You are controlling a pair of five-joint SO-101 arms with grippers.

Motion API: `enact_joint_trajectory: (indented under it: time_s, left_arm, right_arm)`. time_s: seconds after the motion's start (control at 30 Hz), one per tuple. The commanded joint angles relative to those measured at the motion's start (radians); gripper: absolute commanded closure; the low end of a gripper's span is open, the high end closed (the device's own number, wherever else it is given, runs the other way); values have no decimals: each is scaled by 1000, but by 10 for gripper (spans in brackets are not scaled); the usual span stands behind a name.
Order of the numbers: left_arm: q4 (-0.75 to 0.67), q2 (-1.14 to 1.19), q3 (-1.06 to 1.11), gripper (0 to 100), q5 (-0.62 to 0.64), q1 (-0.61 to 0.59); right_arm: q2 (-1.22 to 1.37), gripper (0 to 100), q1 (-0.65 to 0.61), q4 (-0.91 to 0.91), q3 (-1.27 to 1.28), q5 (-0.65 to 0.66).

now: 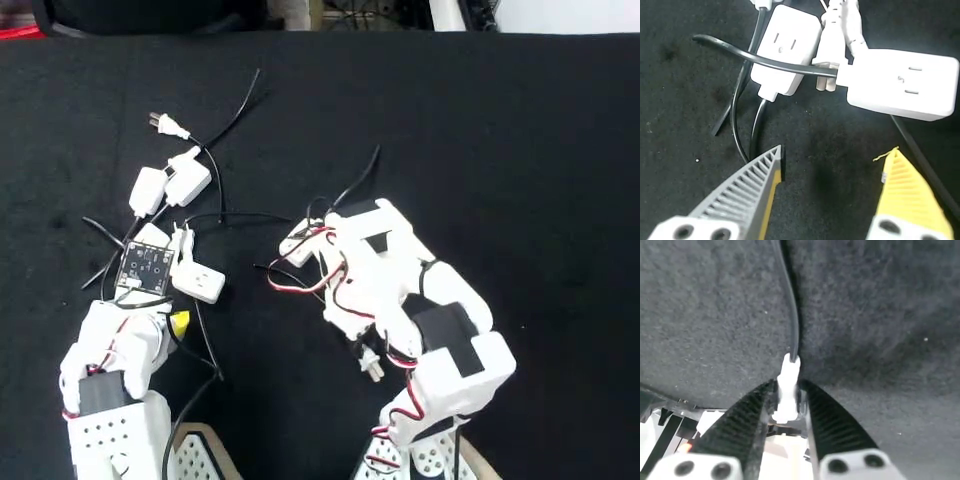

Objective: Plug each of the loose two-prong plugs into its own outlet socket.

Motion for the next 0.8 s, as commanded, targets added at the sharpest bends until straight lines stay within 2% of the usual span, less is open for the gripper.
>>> enact_joint_trajectory:
  time_s: [0.0, 0.63, 0.77]
  left_arm:
    - [-15, -6, -5, 683, -5, 10]
    - [-15, -6, -5, 683, -5, 10]
    - [-17, -6, -5, 683, -5, 10]
  right_arm:
    - [13, 960, 2, 9, -12, 5]
    - [47, 985, 2, 71, -18, -2]
    - [36, 987, 3, 71, -64, -58]
